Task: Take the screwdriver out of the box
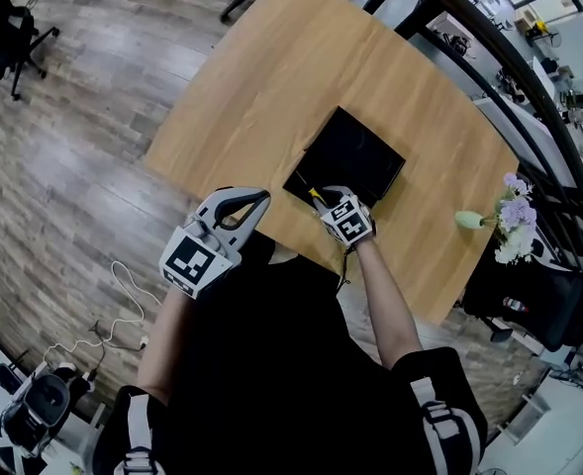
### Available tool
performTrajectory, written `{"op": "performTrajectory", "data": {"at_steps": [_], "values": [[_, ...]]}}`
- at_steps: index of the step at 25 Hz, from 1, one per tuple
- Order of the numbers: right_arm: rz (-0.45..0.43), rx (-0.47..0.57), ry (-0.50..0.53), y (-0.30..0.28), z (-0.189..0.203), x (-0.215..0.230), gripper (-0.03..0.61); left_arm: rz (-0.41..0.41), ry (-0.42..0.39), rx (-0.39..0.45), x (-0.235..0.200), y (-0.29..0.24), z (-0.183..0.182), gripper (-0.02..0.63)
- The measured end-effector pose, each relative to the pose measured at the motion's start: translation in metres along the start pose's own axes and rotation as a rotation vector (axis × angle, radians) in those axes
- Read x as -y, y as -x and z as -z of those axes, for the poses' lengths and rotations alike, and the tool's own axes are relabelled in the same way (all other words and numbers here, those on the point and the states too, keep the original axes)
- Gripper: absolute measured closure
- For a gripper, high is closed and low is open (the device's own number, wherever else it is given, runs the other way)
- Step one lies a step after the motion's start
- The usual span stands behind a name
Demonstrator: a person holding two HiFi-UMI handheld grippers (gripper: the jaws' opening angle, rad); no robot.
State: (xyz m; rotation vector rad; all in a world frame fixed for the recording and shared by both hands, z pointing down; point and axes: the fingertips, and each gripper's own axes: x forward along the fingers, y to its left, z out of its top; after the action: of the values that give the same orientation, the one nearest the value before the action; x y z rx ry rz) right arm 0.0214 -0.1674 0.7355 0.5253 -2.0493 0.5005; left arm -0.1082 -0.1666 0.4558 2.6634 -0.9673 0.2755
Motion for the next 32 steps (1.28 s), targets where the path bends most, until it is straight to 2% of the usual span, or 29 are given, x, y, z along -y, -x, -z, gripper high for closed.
{"op": "performTrajectory", "data": {"at_steps": [8,22,32], "values": [[-0.058,-0.071,0.017,-0.011,0.007,0.002,0.476,-0.021,0.003,-0.008,-0.002,0.003,0.001,0.592],[-0.002,-0.113,0.039,-0.019,0.014,0.008,0.48,-0.017,-0.003,0.003,-0.001,0.001,0.0,0.592],[0.049,-0.113,0.101,-0.016,0.011,0.007,0.491,0.005,-0.025,-0.002,-0.001,0.001,-0.003,0.592]]}}
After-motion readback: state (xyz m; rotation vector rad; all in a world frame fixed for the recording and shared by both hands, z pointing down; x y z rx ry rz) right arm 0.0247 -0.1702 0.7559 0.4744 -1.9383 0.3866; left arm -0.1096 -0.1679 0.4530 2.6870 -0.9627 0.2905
